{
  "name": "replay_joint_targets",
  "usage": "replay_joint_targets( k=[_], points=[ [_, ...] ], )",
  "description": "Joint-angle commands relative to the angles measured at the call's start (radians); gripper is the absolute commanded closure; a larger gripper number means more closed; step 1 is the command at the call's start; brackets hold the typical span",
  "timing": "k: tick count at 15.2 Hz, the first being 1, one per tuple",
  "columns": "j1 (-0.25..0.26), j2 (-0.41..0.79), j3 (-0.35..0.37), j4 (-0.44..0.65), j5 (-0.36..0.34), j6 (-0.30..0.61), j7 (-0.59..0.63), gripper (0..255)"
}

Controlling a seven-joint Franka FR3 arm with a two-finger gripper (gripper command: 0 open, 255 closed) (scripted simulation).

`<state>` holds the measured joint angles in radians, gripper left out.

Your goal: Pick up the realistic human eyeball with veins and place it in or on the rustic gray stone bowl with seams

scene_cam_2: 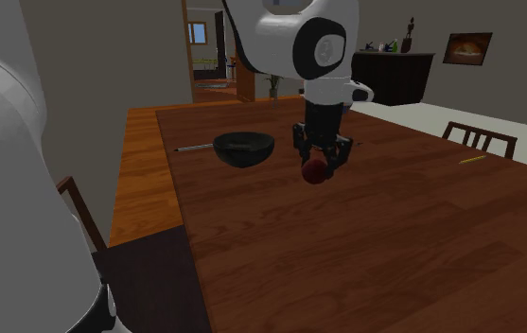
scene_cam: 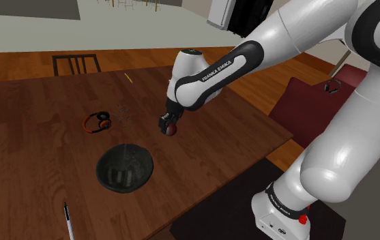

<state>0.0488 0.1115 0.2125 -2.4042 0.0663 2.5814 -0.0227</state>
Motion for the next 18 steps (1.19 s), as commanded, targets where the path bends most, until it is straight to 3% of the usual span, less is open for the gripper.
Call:
replay_joint_targets(
  k=[1,18],
  points=[
    [-0.001,-0.021,0.001,0.009,0.005,-0.029,-0.003,255],
    [-0.005,-0.185,-0.001,0.082,0.035,-0.264,-0.015,255]
  ],
)
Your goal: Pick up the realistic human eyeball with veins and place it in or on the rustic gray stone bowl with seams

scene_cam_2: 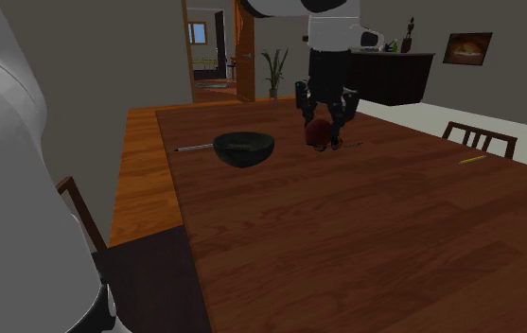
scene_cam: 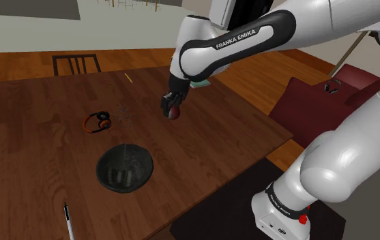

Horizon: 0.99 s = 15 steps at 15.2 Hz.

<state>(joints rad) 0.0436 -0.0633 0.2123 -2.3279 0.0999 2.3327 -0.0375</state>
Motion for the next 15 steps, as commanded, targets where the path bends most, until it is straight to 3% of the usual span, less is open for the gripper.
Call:
replay_joint_targets(
  k=[1,4,15],
  points=[
    [0.0,-0.017,-0.001,0.012,0.002,-0.029,-0.001,255],
    [0.0,-0.035,-0.002,0.028,0.004,-0.063,-0.001,255],
    [0.124,0.009,0.156,0.081,-0.025,-0.056,0.301,255]
  ],
)
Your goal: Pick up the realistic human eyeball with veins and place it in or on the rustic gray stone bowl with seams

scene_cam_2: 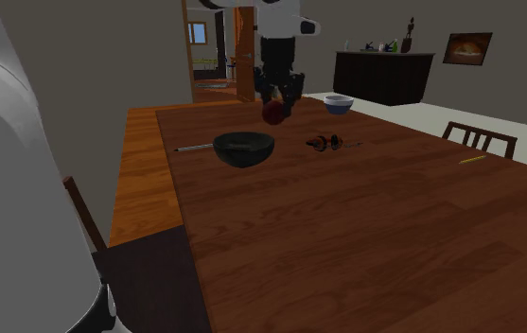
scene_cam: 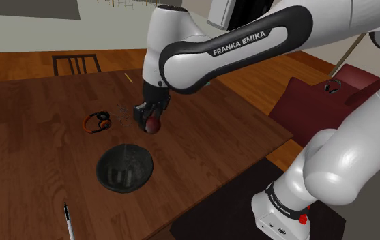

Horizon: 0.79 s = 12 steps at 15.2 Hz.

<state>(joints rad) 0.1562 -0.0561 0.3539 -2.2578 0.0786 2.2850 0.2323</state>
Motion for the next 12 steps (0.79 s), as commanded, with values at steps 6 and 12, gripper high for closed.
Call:
replay_joint_targets(
  k=[6,12],
  points=[
    [0.081,0.079,0.091,0.098,-0.058,-0.018,0.21,255],
    [0.106,0.136,0.107,0.105,-0.097,0.027,0.273,255]
  ],
)
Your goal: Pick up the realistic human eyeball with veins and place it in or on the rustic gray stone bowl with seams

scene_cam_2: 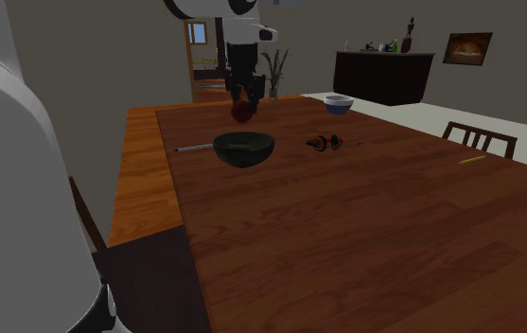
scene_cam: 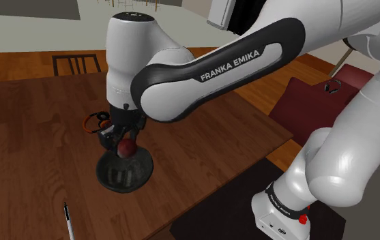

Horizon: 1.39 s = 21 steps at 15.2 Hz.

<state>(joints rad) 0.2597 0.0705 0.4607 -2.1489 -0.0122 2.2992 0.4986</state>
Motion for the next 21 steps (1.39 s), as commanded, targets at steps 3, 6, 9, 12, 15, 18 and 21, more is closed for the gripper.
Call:
replay_joint_targets(
  k=[3,6,9,12,15,18,21],
  points=[
    [0.004,0.034,-0.001,-0.02,-0.022,0.051,0.017,255],
    [0.007,0.06,-0.004,-0.035,-0.039,0.089,0.028,255],
    [0.012,0.095,-0.01,-0.05,-0.064,0.135,0.044,255],
    [0.012,0.095,-0.01,-0.05,-0.064,0.135,0.044,255],
    [0.012,0.095,-0.01,-0.05,-0.064,0.135,0.044,255],
    [0.012,0.095,-0.01,-0.05,-0.064,0.135,0.044,0],
    [0.012,0.095,-0.01,-0.05,-0.064,0.135,0.044,0]
  ],
)
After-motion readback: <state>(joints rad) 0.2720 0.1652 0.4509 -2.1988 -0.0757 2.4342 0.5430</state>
